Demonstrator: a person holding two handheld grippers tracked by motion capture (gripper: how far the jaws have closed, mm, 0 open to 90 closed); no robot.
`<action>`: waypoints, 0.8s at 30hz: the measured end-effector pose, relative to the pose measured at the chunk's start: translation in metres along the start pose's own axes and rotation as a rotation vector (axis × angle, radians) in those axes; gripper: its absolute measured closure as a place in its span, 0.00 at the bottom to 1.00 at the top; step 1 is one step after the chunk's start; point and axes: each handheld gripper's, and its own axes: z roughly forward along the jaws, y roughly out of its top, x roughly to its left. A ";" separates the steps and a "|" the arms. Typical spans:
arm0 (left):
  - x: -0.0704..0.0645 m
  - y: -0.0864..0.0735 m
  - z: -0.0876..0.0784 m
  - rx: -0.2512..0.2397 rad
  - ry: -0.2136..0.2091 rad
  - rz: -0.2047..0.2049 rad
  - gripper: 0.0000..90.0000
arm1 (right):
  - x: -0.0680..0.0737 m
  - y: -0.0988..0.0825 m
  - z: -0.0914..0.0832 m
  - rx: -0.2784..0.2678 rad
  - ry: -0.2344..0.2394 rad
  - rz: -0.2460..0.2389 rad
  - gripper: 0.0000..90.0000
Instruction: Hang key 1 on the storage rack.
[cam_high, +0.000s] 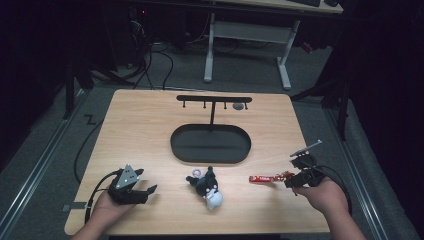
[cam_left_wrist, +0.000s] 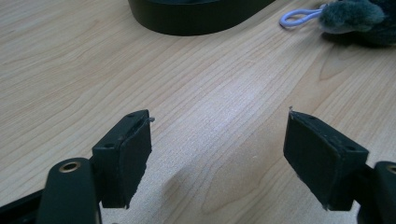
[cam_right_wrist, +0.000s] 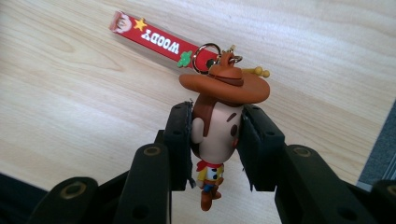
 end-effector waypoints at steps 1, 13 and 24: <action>0.000 0.000 0.000 -0.001 0.000 0.000 0.27 | 0.001 0.000 -0.004 -0.007 -0.002 -0.003 0.74; 0.000 0.001 0.000 -0.006 -0.011 0.010 0.27 | 0.013 0.010 -0.038 -0.043 0.015 -0.023 0.74; -0.001 0.001 0.000 -0.013 -0.011 0.008 0.27 | 0.029 0.028 -0.062 -0.059 0.004 -0.070 0.74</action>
